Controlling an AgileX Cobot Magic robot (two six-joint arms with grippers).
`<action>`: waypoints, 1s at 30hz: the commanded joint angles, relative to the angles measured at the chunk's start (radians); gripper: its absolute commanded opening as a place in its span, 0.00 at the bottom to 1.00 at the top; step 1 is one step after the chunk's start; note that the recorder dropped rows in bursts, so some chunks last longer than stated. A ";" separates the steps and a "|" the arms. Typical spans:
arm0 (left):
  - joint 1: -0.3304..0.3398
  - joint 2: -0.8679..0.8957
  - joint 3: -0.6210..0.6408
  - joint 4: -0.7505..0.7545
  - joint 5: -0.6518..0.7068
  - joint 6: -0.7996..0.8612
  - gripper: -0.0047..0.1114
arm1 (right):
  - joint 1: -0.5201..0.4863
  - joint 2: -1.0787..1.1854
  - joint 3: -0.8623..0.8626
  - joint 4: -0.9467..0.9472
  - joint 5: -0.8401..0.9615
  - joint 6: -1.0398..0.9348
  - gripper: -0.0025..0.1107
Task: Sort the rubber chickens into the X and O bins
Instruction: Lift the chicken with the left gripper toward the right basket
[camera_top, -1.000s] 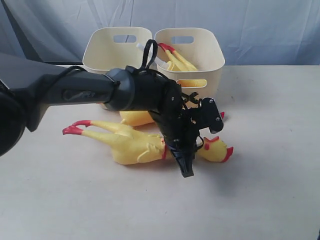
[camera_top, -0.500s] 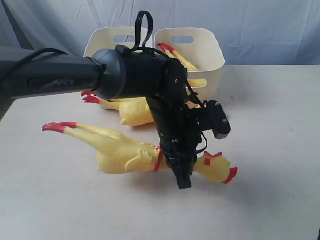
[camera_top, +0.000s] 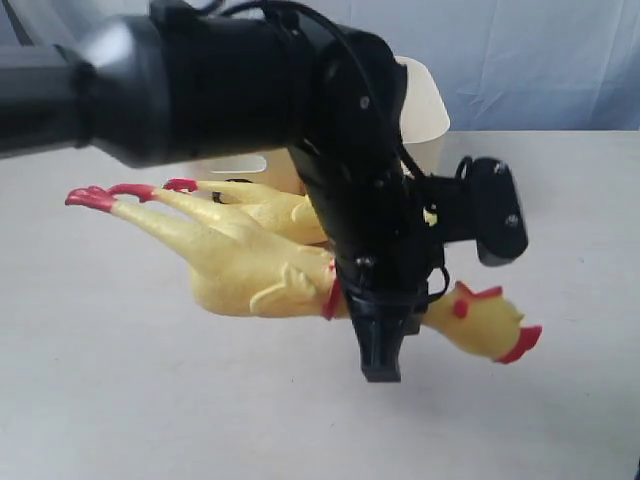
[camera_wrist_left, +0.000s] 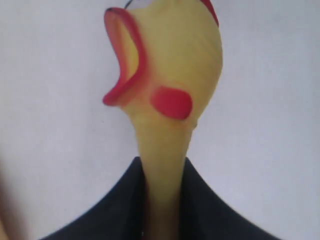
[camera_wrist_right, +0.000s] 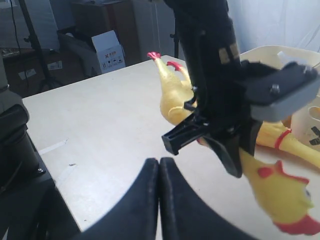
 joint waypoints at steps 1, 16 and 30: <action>-0.004 -0.100 0.001 0.022 -0.125 -0.015 0.04 | -0.003 -0.007 0.005 0.005 -0.001 -0.001 0.02; 0.025 -0.234 0.131 0.263 -0.540 -0.017 0.04 | -0.003 -0.007 0.005 0.005 0.004 -0.001 0.02; 0.175 -0.283 0.359 0.254 -1.055 -0.019 0.04 | -0.003 -0.007 0.005 0.005 0.001 -0.001 0.02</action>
